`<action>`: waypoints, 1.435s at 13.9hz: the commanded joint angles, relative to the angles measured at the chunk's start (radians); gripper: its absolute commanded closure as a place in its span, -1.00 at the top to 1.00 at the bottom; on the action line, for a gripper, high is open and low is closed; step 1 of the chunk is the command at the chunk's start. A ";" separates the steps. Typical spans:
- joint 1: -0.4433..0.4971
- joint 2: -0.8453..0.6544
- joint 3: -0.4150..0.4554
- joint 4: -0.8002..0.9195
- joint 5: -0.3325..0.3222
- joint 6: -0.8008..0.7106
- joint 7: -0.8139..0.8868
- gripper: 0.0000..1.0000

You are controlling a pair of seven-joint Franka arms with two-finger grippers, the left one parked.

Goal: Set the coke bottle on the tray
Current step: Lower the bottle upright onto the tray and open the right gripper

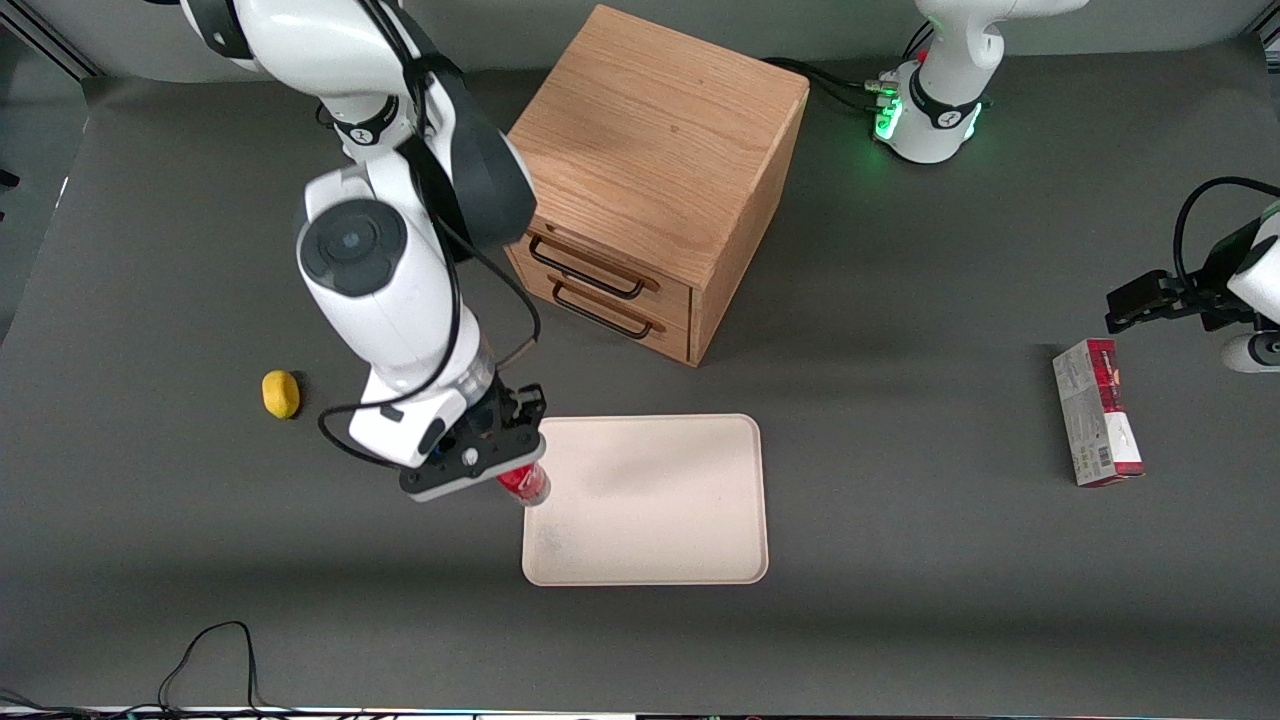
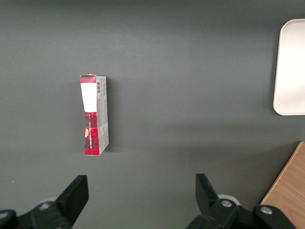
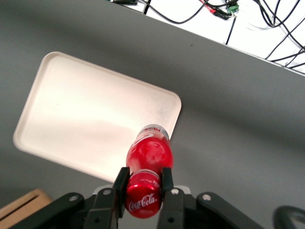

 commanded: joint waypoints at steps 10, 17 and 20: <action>-0.123 0.196 0.163 0.031 0.014 0.194 -0.017 -1.00; -0.122 0.216 0.161 0.028 0.009 0.194 -0.013 -0.98; -0.120 0.216 0.161 0.026 0.009 0.194 -0.006 0.98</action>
